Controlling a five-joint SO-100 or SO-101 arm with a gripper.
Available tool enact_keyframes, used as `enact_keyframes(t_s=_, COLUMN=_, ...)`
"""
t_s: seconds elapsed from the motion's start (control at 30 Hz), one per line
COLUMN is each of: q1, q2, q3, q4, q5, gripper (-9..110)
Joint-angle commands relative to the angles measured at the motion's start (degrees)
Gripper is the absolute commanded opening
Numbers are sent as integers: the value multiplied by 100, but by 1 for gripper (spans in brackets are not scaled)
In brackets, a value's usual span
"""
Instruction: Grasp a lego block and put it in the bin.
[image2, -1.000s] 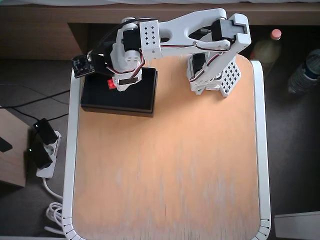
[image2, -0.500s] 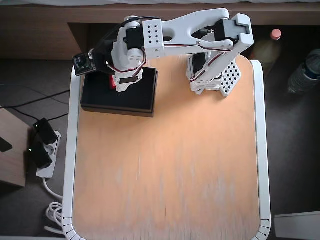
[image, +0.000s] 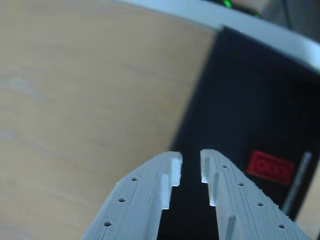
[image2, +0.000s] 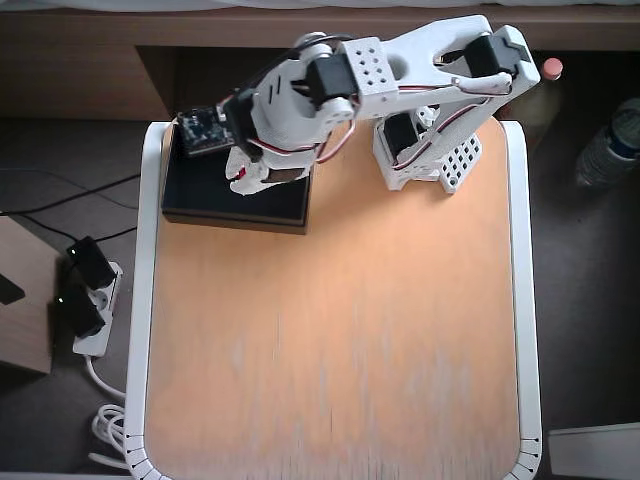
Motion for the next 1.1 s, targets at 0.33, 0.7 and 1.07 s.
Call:
enact_keyframes(t_s=0.33, q1=-3041, q2=1916, q3=800, q4=-132, q5=-545, gripper=0)
enact_keyframes(t_s=0.7, q1=-5115, q2=3788, q3=2399, q4=-141, q5=-475, gripper=0)
enact_keyframes(t_s=1.07, q1=-6205, q2=4605, q3=3727, q4=-149, q5=-264, gripper=0)
